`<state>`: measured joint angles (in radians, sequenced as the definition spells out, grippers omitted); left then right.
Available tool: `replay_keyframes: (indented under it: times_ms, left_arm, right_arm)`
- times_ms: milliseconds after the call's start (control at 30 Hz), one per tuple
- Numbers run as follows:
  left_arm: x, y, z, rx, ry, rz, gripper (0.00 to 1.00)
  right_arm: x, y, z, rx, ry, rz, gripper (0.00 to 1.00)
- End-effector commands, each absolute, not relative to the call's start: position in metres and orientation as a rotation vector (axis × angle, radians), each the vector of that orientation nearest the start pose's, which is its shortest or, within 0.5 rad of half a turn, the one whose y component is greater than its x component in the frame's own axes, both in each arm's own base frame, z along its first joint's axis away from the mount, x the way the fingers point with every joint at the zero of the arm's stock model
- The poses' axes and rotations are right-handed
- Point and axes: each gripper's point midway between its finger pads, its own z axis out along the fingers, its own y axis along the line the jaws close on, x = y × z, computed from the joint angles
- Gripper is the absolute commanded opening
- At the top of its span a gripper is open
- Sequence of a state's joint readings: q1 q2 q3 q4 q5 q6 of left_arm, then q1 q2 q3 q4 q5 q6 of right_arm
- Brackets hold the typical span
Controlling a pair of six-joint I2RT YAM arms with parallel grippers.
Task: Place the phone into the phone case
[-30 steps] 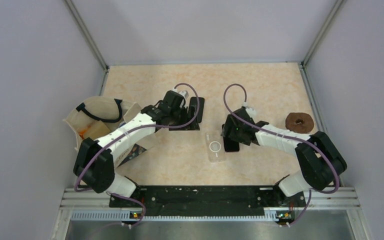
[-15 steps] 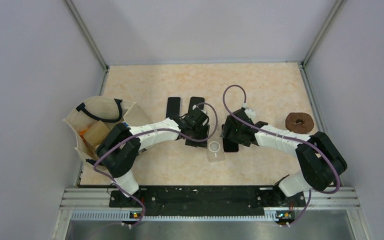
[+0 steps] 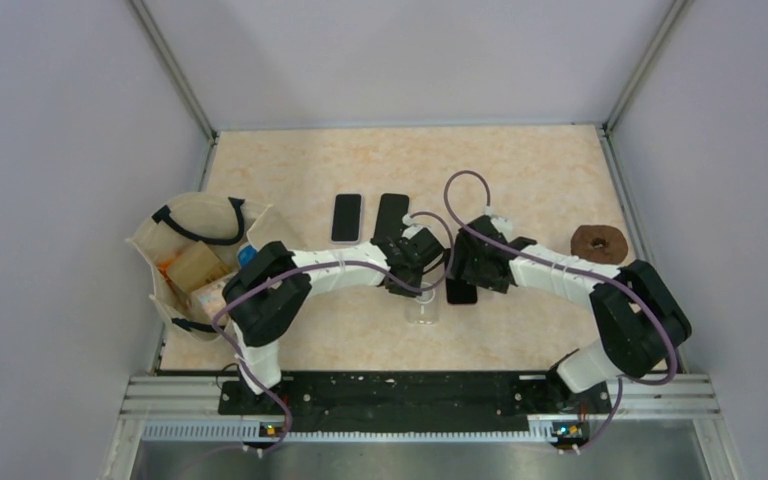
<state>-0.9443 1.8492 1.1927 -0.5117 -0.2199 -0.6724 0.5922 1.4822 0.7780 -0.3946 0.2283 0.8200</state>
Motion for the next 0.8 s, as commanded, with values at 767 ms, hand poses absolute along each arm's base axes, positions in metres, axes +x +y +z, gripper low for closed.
replay_keyframes:
  times_ms: [767]
  left_arm:
    - [0.248,-0.262,0.057,0.128,2.632,-0.132,0.43]
  right_arm:
    - [0.251,0.178,0.021,0.205,2.626,0.107,0.93]
